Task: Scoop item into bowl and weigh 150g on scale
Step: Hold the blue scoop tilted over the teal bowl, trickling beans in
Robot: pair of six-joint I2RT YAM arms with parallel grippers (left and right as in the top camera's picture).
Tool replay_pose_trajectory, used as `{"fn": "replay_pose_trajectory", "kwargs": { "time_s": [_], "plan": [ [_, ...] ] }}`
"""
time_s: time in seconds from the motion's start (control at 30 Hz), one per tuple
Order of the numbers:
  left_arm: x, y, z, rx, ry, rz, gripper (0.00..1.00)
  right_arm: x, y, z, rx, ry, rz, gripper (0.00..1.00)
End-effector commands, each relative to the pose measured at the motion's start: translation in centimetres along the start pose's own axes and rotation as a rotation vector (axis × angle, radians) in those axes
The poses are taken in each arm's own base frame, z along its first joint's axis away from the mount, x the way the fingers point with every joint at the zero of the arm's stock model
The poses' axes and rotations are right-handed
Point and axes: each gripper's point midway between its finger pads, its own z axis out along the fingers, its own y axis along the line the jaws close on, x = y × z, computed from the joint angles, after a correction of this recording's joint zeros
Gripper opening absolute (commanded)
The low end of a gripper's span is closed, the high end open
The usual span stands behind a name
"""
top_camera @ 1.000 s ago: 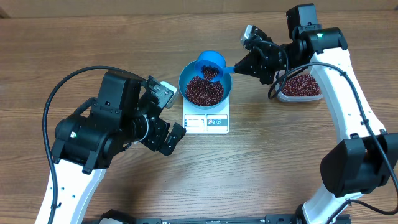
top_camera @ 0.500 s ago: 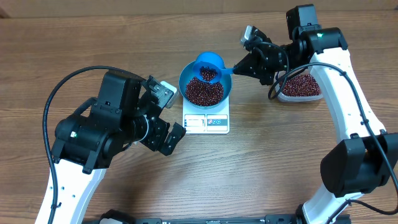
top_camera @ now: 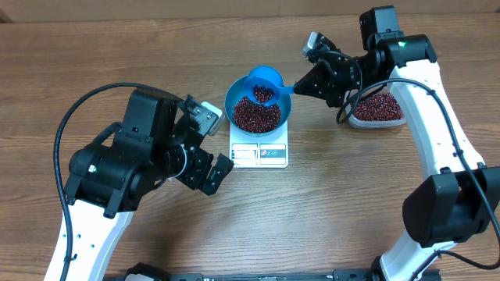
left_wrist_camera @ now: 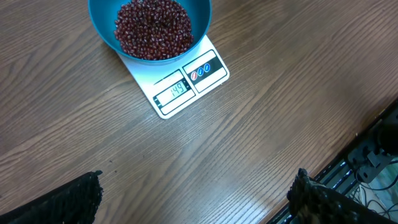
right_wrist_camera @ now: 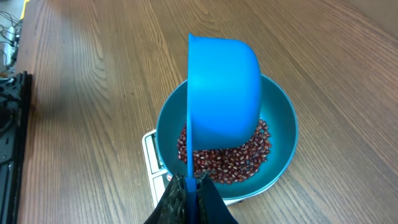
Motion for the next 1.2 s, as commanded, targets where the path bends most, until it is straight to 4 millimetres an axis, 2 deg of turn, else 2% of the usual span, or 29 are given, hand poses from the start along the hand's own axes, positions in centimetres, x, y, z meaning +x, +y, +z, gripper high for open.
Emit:
{"fn": "replay_pose_trajectory", "kwargs": {
  "time_s": [0.0,0.03,0.1,0.3,1.17],
  "plan": [
    [-0.07,-0.02,0.10,-0.003,0.003,0.027,1.00,-1.41,-0.36,-0.73,0.038,-0.020,-0.064,0.04],
    [-0.07,-0.02,0.10,-0.003,0.003,0.027,1.00,-1.30,-0.78,-0.73,0.058,-0.009,-0.077,0.04],
    [-0.07,-0.02,0.10,-0.003,0.003,0.027,1.00,-1.91,-0.39,-1.01,0.050,-0.030,-0.086,0.04],
    [-0.07,-0.02,0.10,-0.003,0.003,0.027,1.00,-2.09,-0.26,-0.99,0.040,-0.042,-0.087,0.04],
    [-0.07,-0.02,0.10,-0.003,0.003,0.027,1.00,-1.88,-0.76,-1.04,0.064,-0.027,-0.074,0.04]
  ]
}}
